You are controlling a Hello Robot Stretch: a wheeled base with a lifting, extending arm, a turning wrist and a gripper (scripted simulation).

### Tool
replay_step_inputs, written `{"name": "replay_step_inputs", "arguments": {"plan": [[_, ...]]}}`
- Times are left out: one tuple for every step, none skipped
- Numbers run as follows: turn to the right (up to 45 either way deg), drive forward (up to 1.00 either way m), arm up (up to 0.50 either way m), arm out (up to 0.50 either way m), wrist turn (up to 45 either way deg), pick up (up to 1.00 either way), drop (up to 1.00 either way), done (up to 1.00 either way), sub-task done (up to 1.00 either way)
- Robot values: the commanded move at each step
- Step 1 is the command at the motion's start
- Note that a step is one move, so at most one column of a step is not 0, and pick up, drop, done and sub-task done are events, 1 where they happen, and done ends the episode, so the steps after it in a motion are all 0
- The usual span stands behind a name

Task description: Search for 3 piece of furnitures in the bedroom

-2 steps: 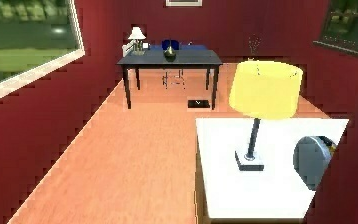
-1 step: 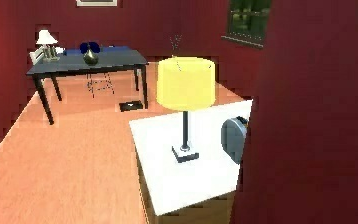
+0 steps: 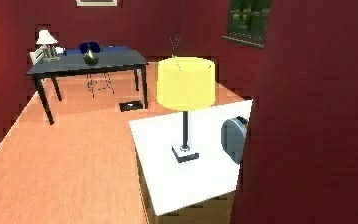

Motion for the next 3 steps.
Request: {"name": "replay_step_inputs", "arguments": {"plan": [[-33.0, 0.0, 0.0, 0.0, 0.0, 0.0, 0.0, 0.0, 0.0], [0.0, 0.45, 0.0, 0.0, 0.0, 0.0, 0.0, 0.0, 0.0], [9.0, 0.0, 0.0, 0.0, 0.0, 0.0, 0.0, 0.0, 0.0]]}}
